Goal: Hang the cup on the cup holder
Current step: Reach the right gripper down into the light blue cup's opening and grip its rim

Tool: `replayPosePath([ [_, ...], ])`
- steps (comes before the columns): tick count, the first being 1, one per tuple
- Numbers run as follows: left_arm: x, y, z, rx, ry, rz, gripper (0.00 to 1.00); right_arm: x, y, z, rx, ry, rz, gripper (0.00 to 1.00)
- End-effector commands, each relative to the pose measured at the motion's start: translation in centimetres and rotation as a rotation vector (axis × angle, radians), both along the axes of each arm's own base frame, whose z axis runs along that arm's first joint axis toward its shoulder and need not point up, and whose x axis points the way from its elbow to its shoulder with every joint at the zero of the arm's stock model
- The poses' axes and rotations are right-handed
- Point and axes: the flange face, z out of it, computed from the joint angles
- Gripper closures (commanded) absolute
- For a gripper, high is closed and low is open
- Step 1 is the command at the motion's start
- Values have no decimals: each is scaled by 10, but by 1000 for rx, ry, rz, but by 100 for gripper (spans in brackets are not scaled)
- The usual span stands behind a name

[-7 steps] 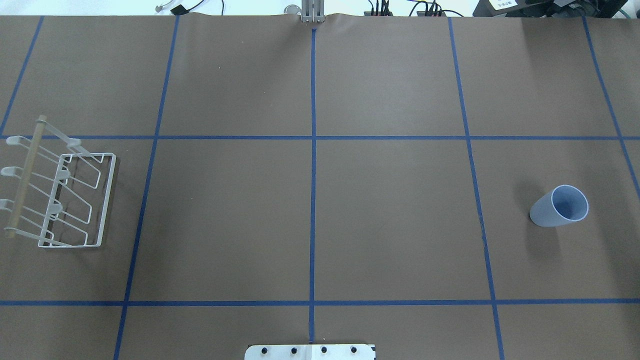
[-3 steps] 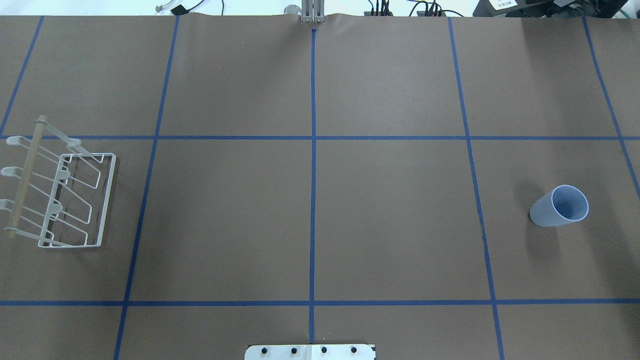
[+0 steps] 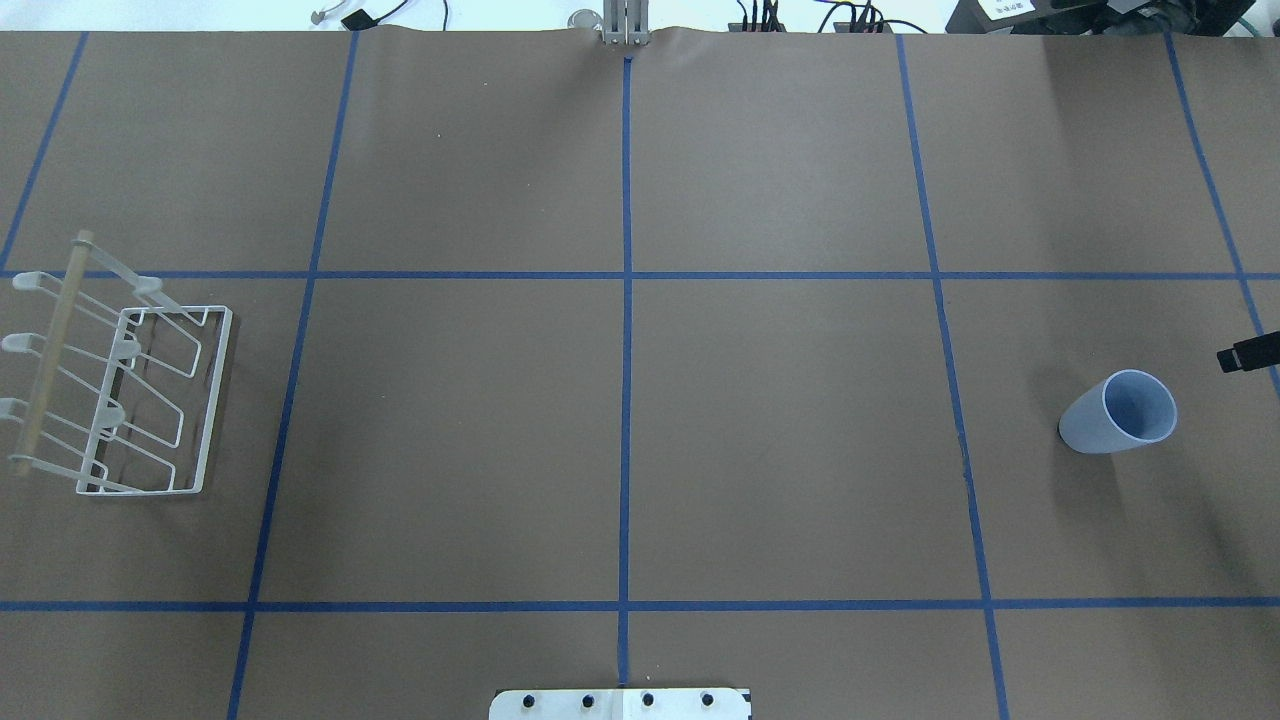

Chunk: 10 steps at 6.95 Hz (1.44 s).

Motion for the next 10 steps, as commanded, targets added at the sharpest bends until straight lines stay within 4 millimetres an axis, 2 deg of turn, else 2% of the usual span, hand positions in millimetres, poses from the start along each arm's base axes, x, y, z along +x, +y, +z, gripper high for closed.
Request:
replayPosePath([
  [1,0,0,0,3,0,0,1,-37,10,1,8,24,-64,3],
  [4,0,-2,-2,7,0,0,1,-61,12,3,10,24,-118,23],
  [6,0,-2,-2,9,0,0,1,-80,7,5,14,23,-147,58],
  [7,0,-2,-2,9,0,0,1,-81,7,5,17,24,-154,99],
  [10,0,-1,-5,14,1,0,1,-79,8,-2,27,7,-159,100],
])
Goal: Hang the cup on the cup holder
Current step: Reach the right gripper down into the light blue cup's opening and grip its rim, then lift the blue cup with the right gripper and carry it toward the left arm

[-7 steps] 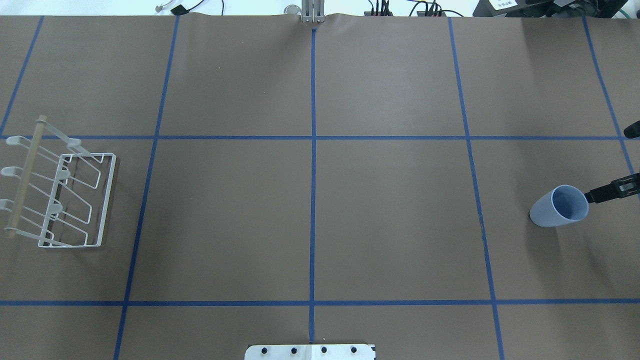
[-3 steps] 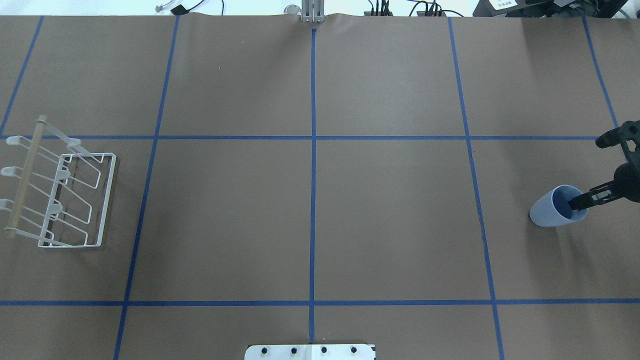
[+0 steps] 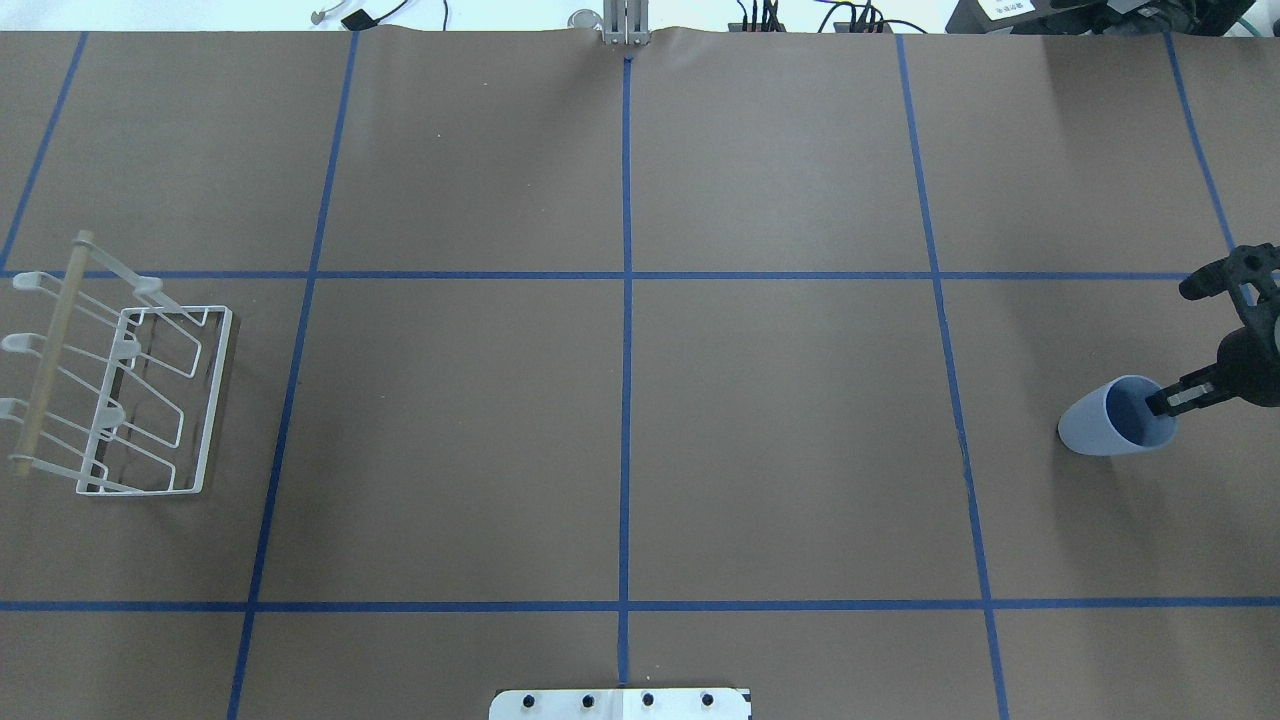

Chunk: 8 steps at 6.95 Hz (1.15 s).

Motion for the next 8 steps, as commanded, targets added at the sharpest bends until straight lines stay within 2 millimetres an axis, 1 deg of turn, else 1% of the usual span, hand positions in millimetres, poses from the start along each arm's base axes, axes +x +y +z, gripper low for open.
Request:
replayPosePath([
  [1,0,0,-3,12,1,0,1,5,-3,-17,20,-30,9,100],
  [2,0,1,-11,32,2,0,1,20,-16,-40,32,-94,42,100],
  [3,0,1,-19,66,9,-9,1,19,-33,-70,82,-170,57,100],
  [4,2,-3,-30,141,15,-9,1,12,-44,-96,90,-251,125,100],
  [5,4,-10,-45,204,21,-7,1,6,-55,-123,115,-322,158,100],
  [6,6,-25,-70,209,50,-40,1,-1,-65,-154,117,-381,188,100],
  [7,16,-33,-97,164,170,-60,1,-4,-70,-181,121,-458,221,100],
  [8,21,-28,-117,142,278,-94,1,-6,-64,-206,86,-577,268,100],
])
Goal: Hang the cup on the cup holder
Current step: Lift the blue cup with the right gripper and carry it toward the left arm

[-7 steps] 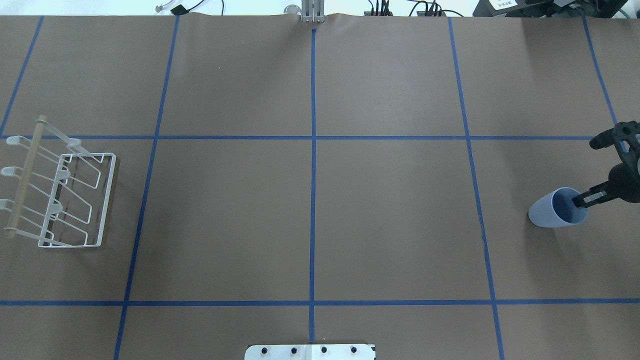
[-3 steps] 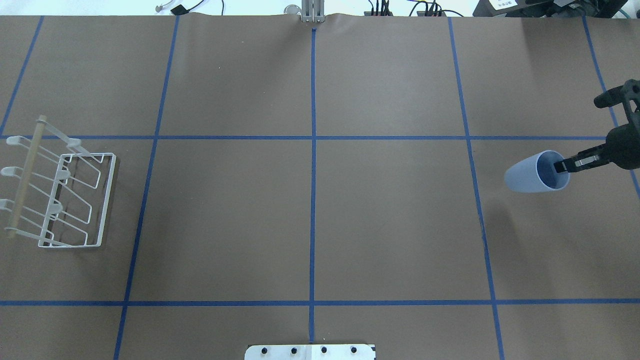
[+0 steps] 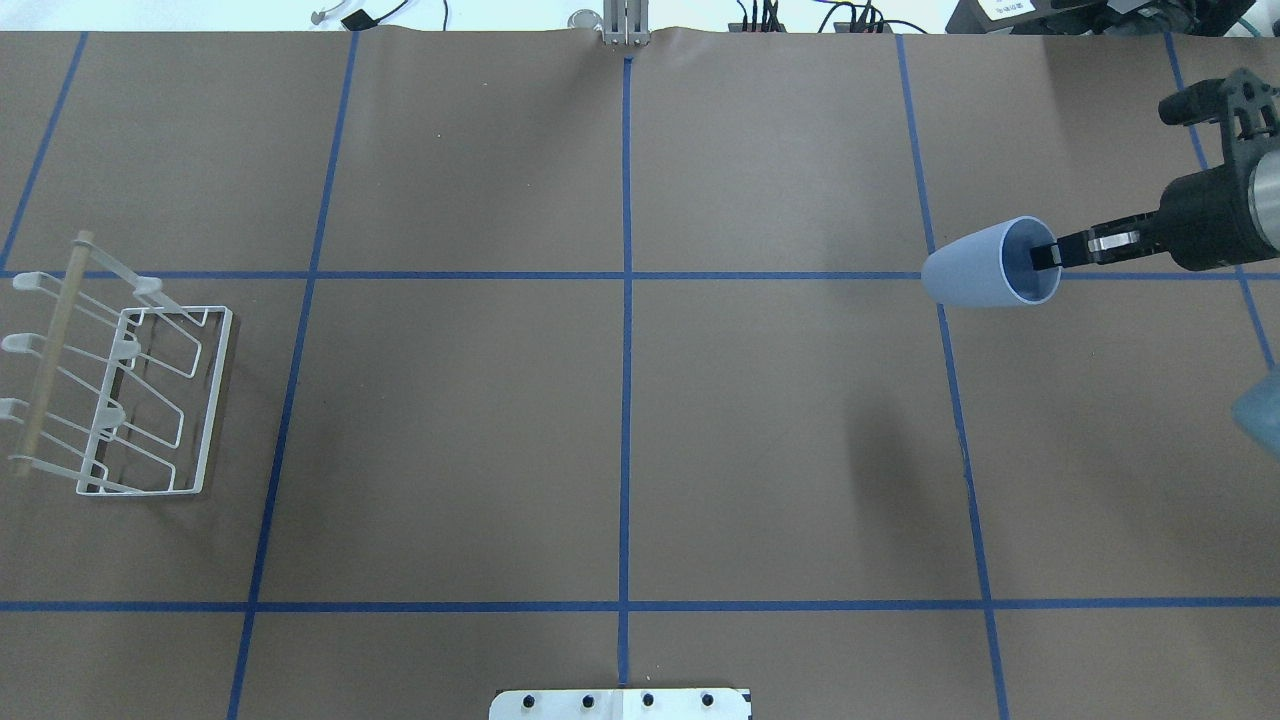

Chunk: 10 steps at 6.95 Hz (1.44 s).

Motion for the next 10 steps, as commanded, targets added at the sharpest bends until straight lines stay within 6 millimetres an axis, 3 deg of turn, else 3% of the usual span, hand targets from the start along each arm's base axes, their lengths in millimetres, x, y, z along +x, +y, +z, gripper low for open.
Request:
replayPosePath([
  [1,20,11,-47,-64,259,-9,1,-3,9,-61,-153,-304,76,100],
  [3,76,24,-103,-157,468,42,1,-13,31,-81,-117,-455,22,100],
  [5,133,18,-183,-234,601,99,1,-29,48,-99,-105,-612,23,100],
  [6,157,25,-208,-290,644,138,1,-47,63,-105,-87,-702,26,100],
  [8,171,58,-269,-461,765,153,1,-90,103,-115,-67,-908,26,100],
  [9,192,80,-291,-489,842,166,1,-121,129,-129,-77,-1032,21,100],
  [10,219,99,-298,-509,942,198,1,-156,140,-149,-97,-1127,37,100],
])
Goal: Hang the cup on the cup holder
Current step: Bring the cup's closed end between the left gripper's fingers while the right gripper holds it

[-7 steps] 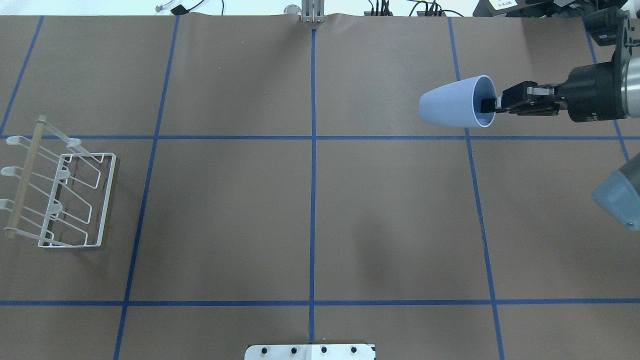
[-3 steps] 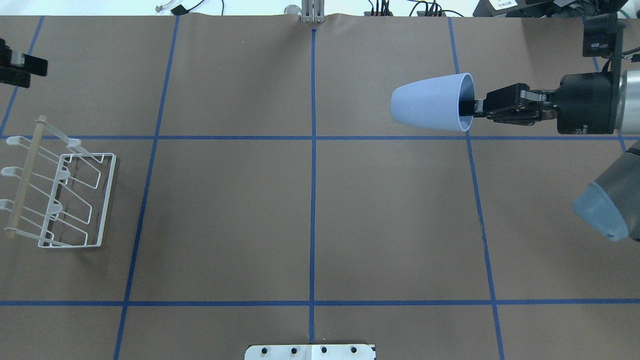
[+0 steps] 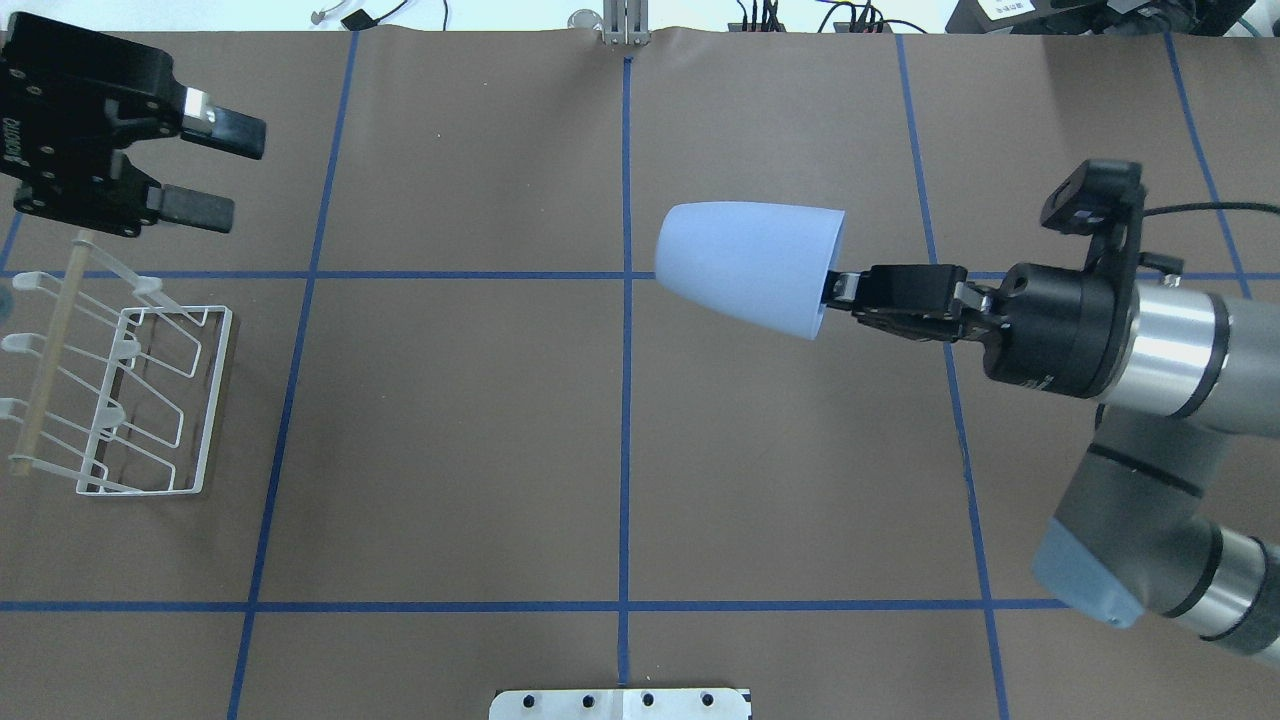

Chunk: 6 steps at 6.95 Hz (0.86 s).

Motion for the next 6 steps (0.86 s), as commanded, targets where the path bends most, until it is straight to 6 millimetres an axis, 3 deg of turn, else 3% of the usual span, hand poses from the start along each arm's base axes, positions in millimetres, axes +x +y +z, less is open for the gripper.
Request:
replayPosePath([
  [1,39,32,-21,-71,186,43,1,-53,32,-30,-50,-167,-3,100],
  [4,44,38,-22,-129,233,83,1,-65,57,-47,-51,-328,-30,100],
  [6,60,47,-21,-136,230,125,1,-84,69,-50,-32,-315,-27,100],
])
